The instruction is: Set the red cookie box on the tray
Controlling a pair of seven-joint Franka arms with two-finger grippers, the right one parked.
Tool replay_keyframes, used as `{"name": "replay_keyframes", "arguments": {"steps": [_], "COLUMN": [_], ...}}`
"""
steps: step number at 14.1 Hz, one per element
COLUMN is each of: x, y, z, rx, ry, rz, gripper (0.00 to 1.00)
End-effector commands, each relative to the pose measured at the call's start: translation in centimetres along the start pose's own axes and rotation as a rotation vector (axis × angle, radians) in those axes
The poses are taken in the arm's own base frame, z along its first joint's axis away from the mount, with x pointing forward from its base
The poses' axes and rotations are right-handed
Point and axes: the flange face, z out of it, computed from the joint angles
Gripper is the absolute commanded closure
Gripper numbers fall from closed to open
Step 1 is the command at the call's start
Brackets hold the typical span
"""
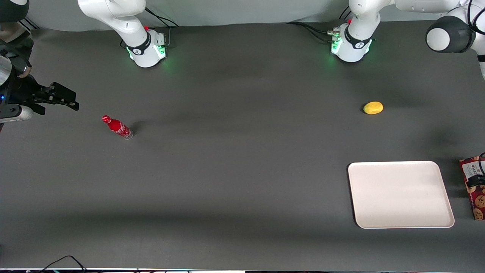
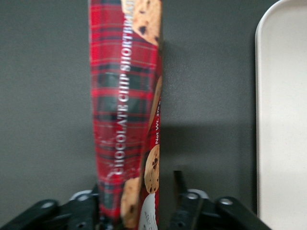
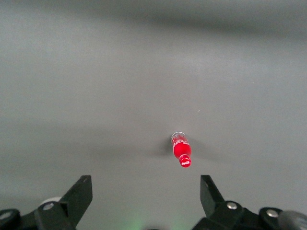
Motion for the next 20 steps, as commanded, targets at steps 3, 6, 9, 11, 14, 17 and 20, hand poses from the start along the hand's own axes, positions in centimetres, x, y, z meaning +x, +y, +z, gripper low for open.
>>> {"name": "replay_keyframes", "arguments": {"steps": [3,6,9,11,14,17,20], "x": [0.5,0.7,1.4,1.1,-1.3,-2.6,0.1], "y": [-0.3,0.0,1.0,1.6,3.2,5.8,10.0], "z": [-0.4,-1.9,-7.9,-15.6,-28.8,-36.1,-33.5], "rx": [-0.013,-0.029,-0.081,-0.082,-0.049,0.022,0.010], "ry": [0.019,0.004,-0.050,-0.071,-0.120,-0.126,-0.116], "rz": [0.006,0.007,0.010,-0.034,-0.099,-0.159,-0.094], "gripper": [1.00,1.00,1.00,1.00,1.00,1.00,1.00]}}
